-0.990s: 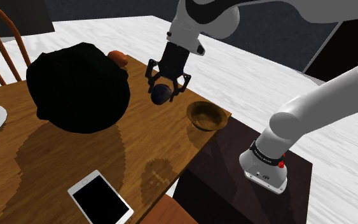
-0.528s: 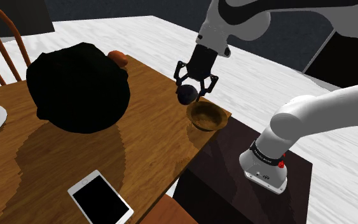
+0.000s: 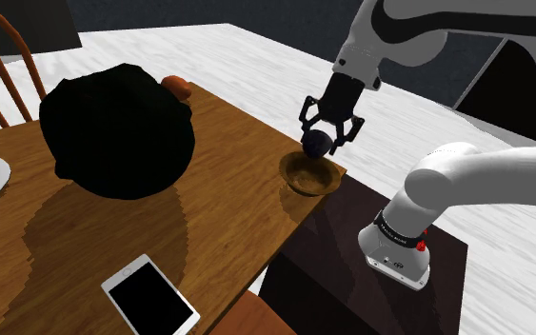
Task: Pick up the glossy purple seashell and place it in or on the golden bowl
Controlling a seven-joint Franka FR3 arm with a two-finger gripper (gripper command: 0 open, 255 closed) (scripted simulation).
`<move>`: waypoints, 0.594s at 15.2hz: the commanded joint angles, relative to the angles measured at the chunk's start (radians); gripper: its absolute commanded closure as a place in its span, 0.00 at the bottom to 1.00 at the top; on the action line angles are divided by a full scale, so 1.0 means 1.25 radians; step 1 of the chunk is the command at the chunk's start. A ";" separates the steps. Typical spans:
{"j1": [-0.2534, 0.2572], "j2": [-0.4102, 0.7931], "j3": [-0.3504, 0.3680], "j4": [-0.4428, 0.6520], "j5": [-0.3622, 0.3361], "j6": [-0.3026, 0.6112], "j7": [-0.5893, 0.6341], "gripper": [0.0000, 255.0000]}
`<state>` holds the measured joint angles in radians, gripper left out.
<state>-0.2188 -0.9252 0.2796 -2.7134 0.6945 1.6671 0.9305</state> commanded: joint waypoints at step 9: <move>0.008 0.013 0.028 -0.092 0.035 0.092 -0.052 1.00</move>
<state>-0.2106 -0.9103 0.3092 -2.8125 0.7314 1.7653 0.8735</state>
